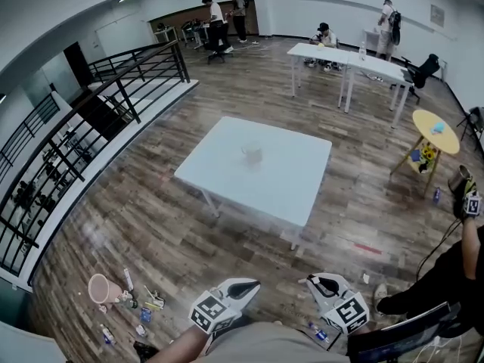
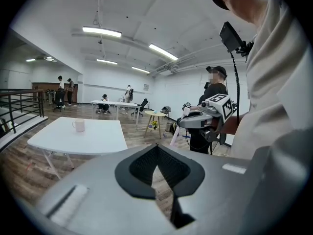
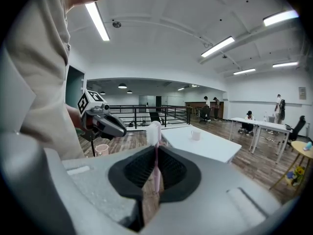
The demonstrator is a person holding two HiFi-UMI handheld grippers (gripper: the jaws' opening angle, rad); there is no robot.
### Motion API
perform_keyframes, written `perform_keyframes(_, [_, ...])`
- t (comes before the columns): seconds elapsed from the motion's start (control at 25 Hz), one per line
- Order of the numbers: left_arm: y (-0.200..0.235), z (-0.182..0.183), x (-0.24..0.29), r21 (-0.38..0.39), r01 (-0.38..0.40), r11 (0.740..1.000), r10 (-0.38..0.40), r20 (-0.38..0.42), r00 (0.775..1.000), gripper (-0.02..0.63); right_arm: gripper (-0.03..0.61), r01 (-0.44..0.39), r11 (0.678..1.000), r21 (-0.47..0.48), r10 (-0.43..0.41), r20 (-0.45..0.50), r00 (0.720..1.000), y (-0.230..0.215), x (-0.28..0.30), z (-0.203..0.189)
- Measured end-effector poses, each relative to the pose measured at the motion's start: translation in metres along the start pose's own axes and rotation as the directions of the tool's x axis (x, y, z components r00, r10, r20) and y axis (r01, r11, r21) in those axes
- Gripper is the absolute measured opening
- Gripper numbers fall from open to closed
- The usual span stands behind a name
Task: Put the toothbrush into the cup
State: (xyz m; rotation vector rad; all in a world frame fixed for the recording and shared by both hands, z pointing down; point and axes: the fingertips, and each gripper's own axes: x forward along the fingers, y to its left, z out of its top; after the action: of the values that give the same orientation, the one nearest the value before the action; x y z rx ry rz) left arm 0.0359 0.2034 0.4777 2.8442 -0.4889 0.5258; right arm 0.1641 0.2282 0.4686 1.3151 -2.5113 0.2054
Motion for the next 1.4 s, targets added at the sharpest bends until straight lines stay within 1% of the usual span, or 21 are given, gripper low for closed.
perform_keyframes(0.2, [0.028,0.0,-0.006,-0.036,-0.031,0.999,0.032,0.018,0.999,0.005,0.019,-0.035,0.999,0.007,0.035,-0.007,0.999,-0.011,0.031,0.007])
perform_keyframes(0.36, [0.058,-0.004,-0.015,-0.06,-0.047,0.997,0.049,0.032,0.998,0.005,0.02,-0.05,0.999,-0.001,0.05,-0.02,0.999,-0.01,0.059,0.016])
perform_keyframes(0.52, [0.097,-0.006,-0.027,-0.07,-0.046,0.996,0.049,0.047,0.998,0.005,0.02,-0.043,0.999,-0.018,0.042,-0.027,0.999,-0.01,0.095,0.033])
perform_keyframes(0.64, [0.129,-0.001,-0.035,-0.068,-0.039,0.997,0.043,0.06,0.997,0.005,0.02,-0.031,0.999,-0.025,0.03,-0.031,0.999,-0.013,0.124,0.048])
perform_keyframes(0.88, [0.192,0.016,-0.069,-0.036,-0.031,0.999,0.034,0.073,0.997,0.005,0.02,-0.004,0.999,-0.038,0.004,-0.017,1.0,-0.013,0.185,0.09])
perform_keyframes(1.04, [0.232,0.009,-0.1,-0.026,-0.054,0.998,0.056,0.069,0.996,0.005,0.02,0.007,0.998,-0.062,-0.008,-0.001,1.0,-0.007,0.225,0.113])
perform_keyframes(1.16, [0.256,-0.002,-0.118,-0.042,-0.078,0.996,0.081,0.07,0.994,0.005,0.02,0.015,0.998,-0.067,-0.014,0.008,1.0,-0.001,0.247,0.122])
perform_keyframes(1.28, [0.273,-0.007,-0.128,-0.063,-0.1,0.993,0.106,0.083,0.991,0.005,0.02,0.007,0.997,-0.075,-0.006,0.013,1.0,0.0,0.264,0.132])
perform_keyframes(1.4, [0.289,-0.002,-0.128,-0.073,-0.106,0.992,0.113,0.104,0.988,0.005,0.019,-0.003,0.996,-0.091,0.004,0.013,1.0,-0.007,0.284,0.141])
